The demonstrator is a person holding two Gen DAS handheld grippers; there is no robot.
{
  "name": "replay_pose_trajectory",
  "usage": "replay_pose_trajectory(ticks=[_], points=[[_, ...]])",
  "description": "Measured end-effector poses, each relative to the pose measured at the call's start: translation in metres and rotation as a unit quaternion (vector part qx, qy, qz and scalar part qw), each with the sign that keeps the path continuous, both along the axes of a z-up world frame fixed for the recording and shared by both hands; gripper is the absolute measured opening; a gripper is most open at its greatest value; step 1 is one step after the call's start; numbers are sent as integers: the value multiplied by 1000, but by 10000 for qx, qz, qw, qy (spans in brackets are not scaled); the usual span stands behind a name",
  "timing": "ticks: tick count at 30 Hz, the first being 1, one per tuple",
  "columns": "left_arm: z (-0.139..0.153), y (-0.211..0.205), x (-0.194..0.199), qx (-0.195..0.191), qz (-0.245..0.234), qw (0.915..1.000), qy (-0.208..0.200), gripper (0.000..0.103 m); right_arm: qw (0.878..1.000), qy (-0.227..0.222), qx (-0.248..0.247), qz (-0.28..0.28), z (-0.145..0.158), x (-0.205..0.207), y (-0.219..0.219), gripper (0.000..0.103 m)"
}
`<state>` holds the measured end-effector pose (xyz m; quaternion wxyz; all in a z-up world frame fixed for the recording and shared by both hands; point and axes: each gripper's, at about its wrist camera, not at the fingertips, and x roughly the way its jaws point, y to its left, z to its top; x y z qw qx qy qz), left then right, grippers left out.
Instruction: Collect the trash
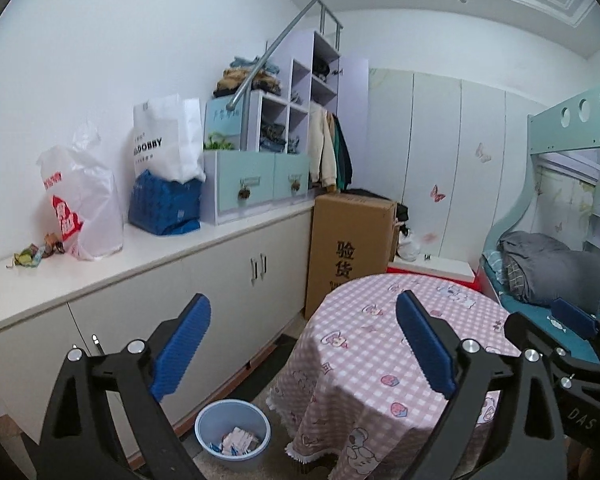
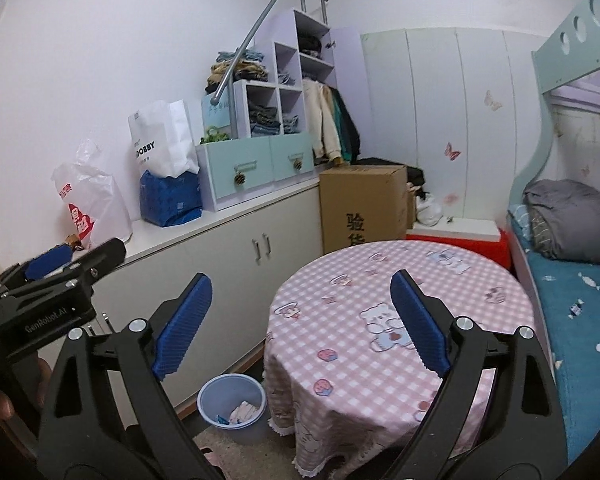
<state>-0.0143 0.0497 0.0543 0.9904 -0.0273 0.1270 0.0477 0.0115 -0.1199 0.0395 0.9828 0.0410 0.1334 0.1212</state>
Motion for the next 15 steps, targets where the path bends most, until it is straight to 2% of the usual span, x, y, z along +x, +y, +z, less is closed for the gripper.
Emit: replay_pose_trajectory(ticks=[15], points=[[22, -22, -29, 74, -275, 9991, -306, 95, 9991, -397, -95, -140, 21, -40, -13, 90]])
